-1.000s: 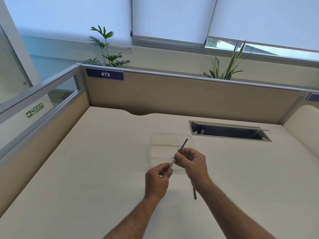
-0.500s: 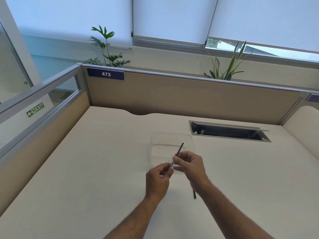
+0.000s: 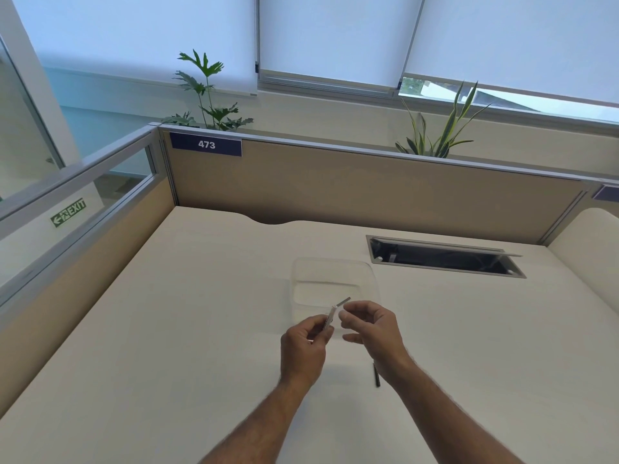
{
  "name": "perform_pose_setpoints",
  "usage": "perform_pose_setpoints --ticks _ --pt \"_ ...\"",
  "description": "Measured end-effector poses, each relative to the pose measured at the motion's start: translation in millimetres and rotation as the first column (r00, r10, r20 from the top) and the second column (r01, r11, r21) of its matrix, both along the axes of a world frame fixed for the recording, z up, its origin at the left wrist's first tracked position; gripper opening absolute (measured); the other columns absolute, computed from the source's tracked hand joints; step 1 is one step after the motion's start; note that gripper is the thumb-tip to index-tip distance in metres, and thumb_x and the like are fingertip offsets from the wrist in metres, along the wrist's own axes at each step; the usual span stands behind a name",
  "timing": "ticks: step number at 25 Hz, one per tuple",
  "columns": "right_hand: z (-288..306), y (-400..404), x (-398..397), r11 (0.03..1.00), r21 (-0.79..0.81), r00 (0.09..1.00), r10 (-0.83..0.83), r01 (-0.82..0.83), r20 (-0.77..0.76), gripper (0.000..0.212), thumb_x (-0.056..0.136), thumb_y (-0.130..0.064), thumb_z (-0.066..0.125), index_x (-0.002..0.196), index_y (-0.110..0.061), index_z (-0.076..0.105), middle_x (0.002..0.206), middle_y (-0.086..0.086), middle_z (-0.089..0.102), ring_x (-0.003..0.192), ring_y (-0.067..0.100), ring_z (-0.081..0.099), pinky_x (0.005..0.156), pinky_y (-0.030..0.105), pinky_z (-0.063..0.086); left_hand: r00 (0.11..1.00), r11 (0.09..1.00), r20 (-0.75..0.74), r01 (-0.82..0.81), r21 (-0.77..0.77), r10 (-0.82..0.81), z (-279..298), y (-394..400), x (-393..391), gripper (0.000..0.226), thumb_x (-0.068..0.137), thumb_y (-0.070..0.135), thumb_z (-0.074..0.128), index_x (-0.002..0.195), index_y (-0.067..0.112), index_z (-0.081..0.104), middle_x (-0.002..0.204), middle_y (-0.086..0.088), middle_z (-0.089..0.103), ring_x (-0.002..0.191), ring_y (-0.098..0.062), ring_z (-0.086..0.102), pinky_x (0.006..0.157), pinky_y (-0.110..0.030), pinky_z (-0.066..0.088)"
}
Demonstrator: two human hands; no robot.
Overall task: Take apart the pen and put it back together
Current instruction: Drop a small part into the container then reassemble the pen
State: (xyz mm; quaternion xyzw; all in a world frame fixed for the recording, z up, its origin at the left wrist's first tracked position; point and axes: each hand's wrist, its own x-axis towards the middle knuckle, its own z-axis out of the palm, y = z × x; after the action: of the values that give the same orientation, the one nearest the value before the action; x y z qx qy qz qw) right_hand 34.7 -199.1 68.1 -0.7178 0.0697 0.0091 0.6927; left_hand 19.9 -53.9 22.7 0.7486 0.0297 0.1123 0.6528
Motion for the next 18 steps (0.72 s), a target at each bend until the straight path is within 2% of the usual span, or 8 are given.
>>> perform_pose_setpoints --ticks 2,5,7,9,13,16,18 --pt "-4.4 -9.0 0.3 0.996 -0.058 0.997 -0.072 0.070 -0.019 0.012 0.080 -0.017 0.082 0.089 -0.015 0.076 0.081 0.005 0.078 0.076 0.018 0.074 0.061 0.030 0.060 1.000 1.000 -0.017 -0.004 -0.009 0.003 0.3 1.0 0.5 0.027 0.085 0.011 0.073 0.091 0.037 0.074 0.082 0.020 0.076 0.079 -0.001 0.071 0.072 -0.027 0.059" --pt "-16.2 -28.7 0.0 0.942 -0.308 0.983 -0.166 0.134 -0.079 0.010 0.076 -0.019 0.083 0.080 -0.016 0.074 0.074 0.005 0.077 0.067 0.018 0.073 0.058 0.034 0.062 0.999 1.000 -0.054 0.001 -0.026 -0.002 -0.3 2.4 1.9 0.038 0.089 0.005 0.066 0.085 0.043 0.069 0.077 0.014 0.076 0.078 -0.003 0.071 0.074 -0.031 0.060" --pt "-24.5 -43.6 -1.4 0.849 -0.522 0.975 -0.173 0.076 -0.140 0.012 0.071 -0.022 0.082 0.072 -0.016 0.072 0.070 0.003 0.075 0.066 0.021 0.073 0.065 0.041 0.064 0.997 0.999 -0.074 -0.001 -0.032 -0.001 -1.8 3.2 1.9 0.039 0.090 0.003 0.063 0.085 0.041 0.069 0.073 0.011 0.074 0.075 -0.005 0.070 0.076 -0.034 0.060" --pt "-31.1 -54.8 -5.8 0.767 -0.640 0.953 -0.159 -0.047 -0.260 0.019 0.067 -0.027 0.083 0.067 -0.014 0.069 0.066 0.004 0.075 0.065 0.025 0.075 0.064 0.040 0.064 0.996 1.000 -0.085 0.004 -0.029 -0.006 -2.1 3.6 1.2 0.036 0.091 0.002 0.060 0.086 0.036 0.070 0.072 0.007 0.073 0.072 -0.008 0.068 0.077 -0.036 0.060" --pt "-42.9 -66.9 -13.1 0.681 -0.692 0.886 -0.138 -0.240 -0.443 0.029 0.063 -0.031 0.086 0.062 -0.010 0.067 0.060 0.008 0.074 0.050 0.020 0.069 0.046 0.026 0.058 0.995 1.000 -0.099 0.013 -0.008 -0.014 -1.0 3.3 0.5 0.034 0.093 0.004 0.056 0.088 0.036 0.070 0.073 0.005 0.070 0.063 -0.004 0.060 0.073 -0.038 0.059" --pt "-49.3 -69.8 -15.3 0.634 -0.706 0.867 -0.110 -0.316 -0.487 0.029 0.061 -0.030 0.085 0.053 -0.012 0.063 0.048 0.003 0.066 0.038 0.018 0.060 0.050 0.032 0.059 0.993 1.000 -0.117 0.002 -0.023 -0.005 -0.2 2.5 0.1 0.023 0.093 0.011 0.060 0.089 0.030 0.073 0.074 0.004 0.072 0.071 -0.013 0.065 0.074 -0.042 0.059" --pt "-52.1 -70.5 -17.4 0.635 -0.704 0.867 -0.106 -0.317 -0.486 0.022 0.059 -0.024 0.081 0.053 -0.008 0.067 0.047 0.004 0.066 0.040 0.020 0.062 0.054 0.036 0.061 0.993 0.999 -0.122 -0.002 -0.039 -0.002 0.7 2.5 -0.6 0.018 0.093 0.015 0.062 0.087 0.028 0.074 0.073 0.003 0.072 0.073 -0.017 0.066 0.073 -0.044 0.059"
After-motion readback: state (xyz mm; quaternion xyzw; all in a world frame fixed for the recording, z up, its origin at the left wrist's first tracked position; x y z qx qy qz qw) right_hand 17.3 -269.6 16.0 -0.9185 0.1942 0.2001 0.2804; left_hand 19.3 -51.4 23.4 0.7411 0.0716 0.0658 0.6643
